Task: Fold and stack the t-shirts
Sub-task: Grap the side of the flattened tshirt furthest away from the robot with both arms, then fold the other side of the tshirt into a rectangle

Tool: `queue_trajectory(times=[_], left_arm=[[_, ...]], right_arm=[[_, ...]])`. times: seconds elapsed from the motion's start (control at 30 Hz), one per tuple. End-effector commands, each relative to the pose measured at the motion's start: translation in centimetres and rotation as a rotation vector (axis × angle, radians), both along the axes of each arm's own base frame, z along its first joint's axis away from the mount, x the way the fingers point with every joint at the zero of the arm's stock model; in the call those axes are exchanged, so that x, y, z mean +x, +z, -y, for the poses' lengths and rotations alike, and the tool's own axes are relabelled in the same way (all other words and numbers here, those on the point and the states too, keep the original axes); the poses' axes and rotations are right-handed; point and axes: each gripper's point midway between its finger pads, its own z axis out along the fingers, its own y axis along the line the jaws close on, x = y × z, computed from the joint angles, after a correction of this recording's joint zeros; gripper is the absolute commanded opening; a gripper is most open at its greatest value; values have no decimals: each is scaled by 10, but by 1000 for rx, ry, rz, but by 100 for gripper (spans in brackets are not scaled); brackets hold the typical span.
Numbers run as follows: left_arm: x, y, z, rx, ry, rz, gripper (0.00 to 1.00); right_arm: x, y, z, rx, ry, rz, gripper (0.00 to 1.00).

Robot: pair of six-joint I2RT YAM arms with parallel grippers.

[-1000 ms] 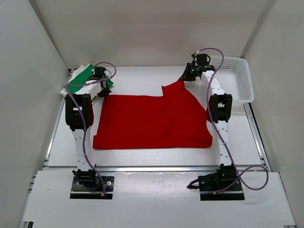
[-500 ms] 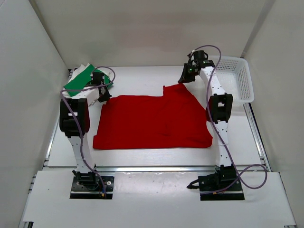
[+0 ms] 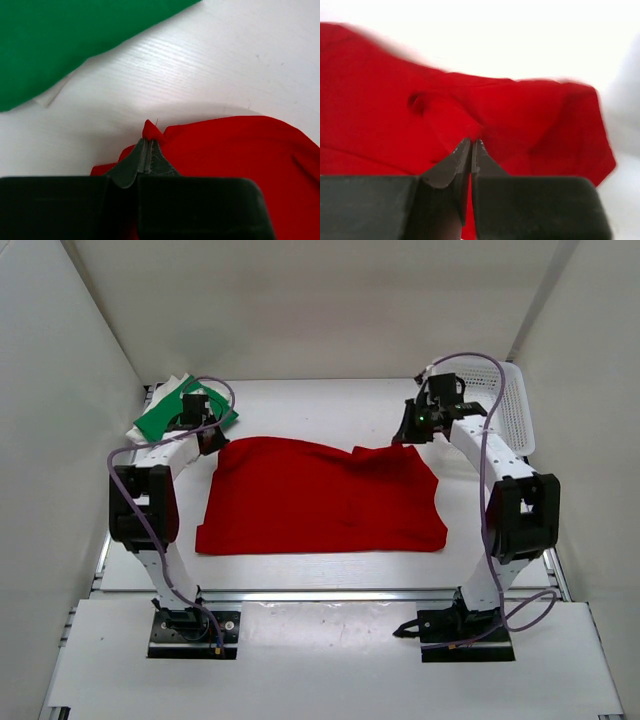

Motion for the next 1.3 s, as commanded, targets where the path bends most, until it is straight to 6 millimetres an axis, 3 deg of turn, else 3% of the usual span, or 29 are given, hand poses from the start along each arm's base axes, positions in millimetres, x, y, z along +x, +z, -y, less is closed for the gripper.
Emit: queue_trajectory(times=[0.0, 0.03, 0.1, 0.2, 0.37, 0.4, 0.43, 0.5, 0.53, 0.57, 0.6, 0.77, 0.9, 1.03, 1.13, 1.2, 1.27], left_arm=[[-9, 13, -9, -6, 14, 33, 0], [-13, 16, -8, -3, 12, 42, 0], [-22, 18, -11, -5, 26, 45, 0], [-34, 29, -13, -10, 37, 81, 0], [-48, 38, -15, 6, 38, 96, 0], [-49, 43, -16, 13, 42, 105, 0], [-51, 42, -17, 11, 41, 102, 0], [-53, 45, -27, 6, 66, 110, 0], [-55, 47, -28, 4, 69, 111, 0], [-58, 45, -31, 8, 74, 107, 0], [-57, 48, -30, 8, 75, 119, 0], [-74, 31, -35, 10, 85, 79, 0], [-87, 16, -32, 27, 81, 34, 0], [-97, 7, -38, -23, 112, -7, 13], [-106, -3, -44, -118, 172, 1, 40], [-105, 3, -45, -164, 180, 32, 46], [-100, 13, -45, -191, 188, 56, 66]], right_arm=[[12, 15, 16, 35, -73, 134, 0], [5, 5, 20, 45, -93, 118, 0], [-6, 11, 26, 54, -114, 142, 0], [-29, -6, 36, 71, -153, 117, 0], [-55, 0, 48, 103, -199, 183, 0], [-61, -9, 50, 103, -213, 164, 0], [-66, -2, 49, 111, -216, 188, 0], [-77, -5, 58, 121, -261, 212, 1], [-87, -20, 60, 138, -280, 175, 0], [-89, -12, 56, 178, -263, 205, 0], [-97, -23, 61, 223, -286, 179, 0], [-127, -53, 71, 231, -362, 147, 0], [-138, -59, 73, 230, -392, 177, 0], [-153, -79, 69, 229, -400, 144, 0], [-161, -92, 72, 204, -428, 121, 0], [-165, -95, 68, 204, -436, 113, 0], [-168, -95, 68, 212, -439, 123, 7]])
